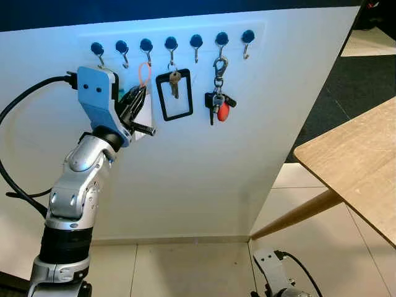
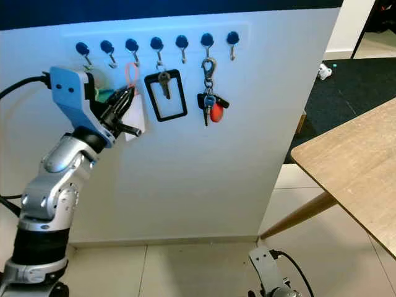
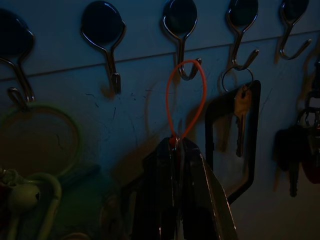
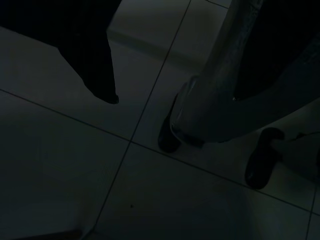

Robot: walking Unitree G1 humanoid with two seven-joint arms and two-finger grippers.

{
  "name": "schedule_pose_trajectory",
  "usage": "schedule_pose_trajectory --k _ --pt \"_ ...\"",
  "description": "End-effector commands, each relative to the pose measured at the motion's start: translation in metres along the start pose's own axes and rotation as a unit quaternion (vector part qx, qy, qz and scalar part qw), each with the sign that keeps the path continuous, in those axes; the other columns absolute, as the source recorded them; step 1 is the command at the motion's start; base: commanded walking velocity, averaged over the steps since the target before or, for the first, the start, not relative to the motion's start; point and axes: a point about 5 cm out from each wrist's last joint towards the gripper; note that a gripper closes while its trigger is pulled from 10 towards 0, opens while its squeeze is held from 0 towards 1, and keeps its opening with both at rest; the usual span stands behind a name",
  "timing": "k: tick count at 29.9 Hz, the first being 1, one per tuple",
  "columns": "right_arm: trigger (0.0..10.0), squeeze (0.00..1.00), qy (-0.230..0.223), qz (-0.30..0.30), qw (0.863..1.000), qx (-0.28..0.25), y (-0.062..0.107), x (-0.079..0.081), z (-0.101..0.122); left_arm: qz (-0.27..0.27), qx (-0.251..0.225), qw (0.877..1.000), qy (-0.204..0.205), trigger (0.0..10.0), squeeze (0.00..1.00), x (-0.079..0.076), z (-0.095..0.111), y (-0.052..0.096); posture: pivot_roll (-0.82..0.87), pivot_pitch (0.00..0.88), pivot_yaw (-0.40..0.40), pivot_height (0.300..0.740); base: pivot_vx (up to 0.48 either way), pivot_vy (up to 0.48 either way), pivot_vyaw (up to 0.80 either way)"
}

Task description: Hang keys on a hook

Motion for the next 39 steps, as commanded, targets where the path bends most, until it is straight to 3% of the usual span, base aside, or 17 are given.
schedule_pose_trajectory --k 1,14,28,34,39 --pt "10.0 0.0 0.0 -0.001 0.999 0.047 0.002 0.001 -0.023 0.003 0.003 1.0 -0.007 10.0 0.0 0.001 0.0 -0.001 -0.05 0.08 0.084 0.74 0.0 0.0 0.0" --pt "10.0 0.0 0.003 0.0 0.999 0.049 0.001 0.003 -0.024 0.008 0.005 1.0 -0.023 10.0 0.0 0.004 0.001 -0.003 -0.05 0.072 0.084 0.74 0.0 0.0 0.0" --pt "10.0 0.0 0.006 0.008 0.999 0.049 -0.002 0.017 -0.025 0.002 0.023 0.999 -0.037 10.0 0.0 0.007 -0.004 -0.005 -0.05 0.063 0.089 0.74 0.0 0.0 0.0" --pt "10.0 0.0 0.004 0.009 0.999 0.049 -0.001 0.016 -0.026 0.002 0.027 0.999 -0.036 10.0 0.0 0.007 -0.005 -0.005 -0.05 0.069 0.09 0.74 0.0 0.0 0.0" --pt "10.0 0.0 0.0 0.003 0.999 0.053 0.003 0.003 -0.034 -0.001 0.034 0.999 -0.038 10.0 0.0 0.007 -0.008 -0.006 -0.06 0.074 0.093 0.74 0.0 0.0 0.0"
Point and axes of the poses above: a point about 5 cm out from each wrist's last joint towards the gripper, its own y axis pointing back from the gripper into the wrist, its own z axis along the axis of the wrist's last joint, x = y × z, and after that the axes turned 12 degrees about -y, right-handed
